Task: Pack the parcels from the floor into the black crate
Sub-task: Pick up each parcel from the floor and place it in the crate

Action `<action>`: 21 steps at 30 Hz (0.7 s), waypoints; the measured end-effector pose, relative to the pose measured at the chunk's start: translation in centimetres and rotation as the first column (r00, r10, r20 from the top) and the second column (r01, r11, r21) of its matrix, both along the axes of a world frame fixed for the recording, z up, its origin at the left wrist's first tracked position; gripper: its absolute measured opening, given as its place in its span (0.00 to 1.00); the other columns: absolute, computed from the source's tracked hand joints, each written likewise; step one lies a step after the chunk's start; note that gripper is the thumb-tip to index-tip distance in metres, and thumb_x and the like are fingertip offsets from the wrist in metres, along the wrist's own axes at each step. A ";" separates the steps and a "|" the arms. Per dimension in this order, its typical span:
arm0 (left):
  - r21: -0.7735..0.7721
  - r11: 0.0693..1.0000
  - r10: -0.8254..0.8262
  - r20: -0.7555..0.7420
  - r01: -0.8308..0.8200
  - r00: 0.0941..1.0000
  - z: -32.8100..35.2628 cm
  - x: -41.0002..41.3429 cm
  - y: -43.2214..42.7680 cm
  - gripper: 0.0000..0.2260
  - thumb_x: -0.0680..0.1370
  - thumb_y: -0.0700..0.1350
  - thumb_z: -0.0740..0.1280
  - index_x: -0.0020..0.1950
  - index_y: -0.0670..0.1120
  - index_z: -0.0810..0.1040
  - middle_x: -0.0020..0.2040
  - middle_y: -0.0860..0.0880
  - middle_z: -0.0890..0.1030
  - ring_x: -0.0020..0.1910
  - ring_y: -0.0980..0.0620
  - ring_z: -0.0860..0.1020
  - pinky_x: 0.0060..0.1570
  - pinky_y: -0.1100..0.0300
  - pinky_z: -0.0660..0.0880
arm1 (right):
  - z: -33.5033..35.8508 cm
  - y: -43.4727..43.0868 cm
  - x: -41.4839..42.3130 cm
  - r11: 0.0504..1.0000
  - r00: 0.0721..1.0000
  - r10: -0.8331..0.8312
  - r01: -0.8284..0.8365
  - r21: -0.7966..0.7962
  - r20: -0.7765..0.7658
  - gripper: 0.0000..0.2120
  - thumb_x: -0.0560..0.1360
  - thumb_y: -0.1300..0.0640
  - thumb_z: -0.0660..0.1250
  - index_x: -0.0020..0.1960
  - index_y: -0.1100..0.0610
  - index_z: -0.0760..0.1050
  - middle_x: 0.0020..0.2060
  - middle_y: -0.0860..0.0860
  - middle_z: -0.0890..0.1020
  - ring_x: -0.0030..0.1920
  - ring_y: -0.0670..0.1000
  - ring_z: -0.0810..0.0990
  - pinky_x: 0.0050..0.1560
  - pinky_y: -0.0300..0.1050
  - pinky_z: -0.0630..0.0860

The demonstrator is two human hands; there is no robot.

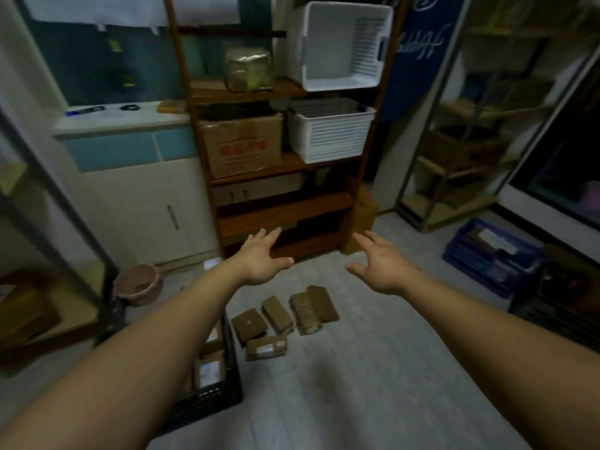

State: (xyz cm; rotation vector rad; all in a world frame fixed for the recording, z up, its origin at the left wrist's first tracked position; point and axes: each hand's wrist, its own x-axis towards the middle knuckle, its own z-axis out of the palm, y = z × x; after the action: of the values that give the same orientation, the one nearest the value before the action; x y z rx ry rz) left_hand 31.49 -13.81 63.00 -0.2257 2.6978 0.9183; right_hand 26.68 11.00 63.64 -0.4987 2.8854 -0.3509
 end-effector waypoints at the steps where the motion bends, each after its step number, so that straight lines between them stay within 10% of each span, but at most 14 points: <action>1: 0.003 1.000 -0.001 -0.006 0.001 1.000 -0.1 -0.8 1.1 0.35 0.76 0.60 0.62 0.76 0.57 0.46 0.78 0.49 0.44 0.76 0.45 0.43 0.73 0.48 0.48 | -0.1 1.6 -0.8 1.000 1.000 -0.009 0.009 0.004 -0.002 0.36 0.76 0.39 0.59 0.77 0.49 0.49 0.77 0.51 0.52 0.76 0.54 0.52 0.72 0.49 0.55; 21: 0.141 0.977 0.143 0.143 -0.163 0.979 -8.7 -27.1 3.5 0.35 0.76 0.56 0.64 0.77 0.54 0.47 0.78 0.47 0.46 0.76 0.44 0.46 0.74 0.45 0.50 | -5.6 7.3 -29.4 0.993 0.994 -0.027 0.014 0.114 0.109 0.36 0.76 0.37 0.58 0.77 0.49 0.48 0.77 0.53 0.52 0.75 0.56 0.54 0.72 0.50 0.56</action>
State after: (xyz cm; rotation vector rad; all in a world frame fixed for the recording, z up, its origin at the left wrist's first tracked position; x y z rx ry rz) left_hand 4.36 -10.33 54.27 -0.4508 2.5026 1.1064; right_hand -2.72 18.34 58.08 -0.4172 2.7853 -0.2090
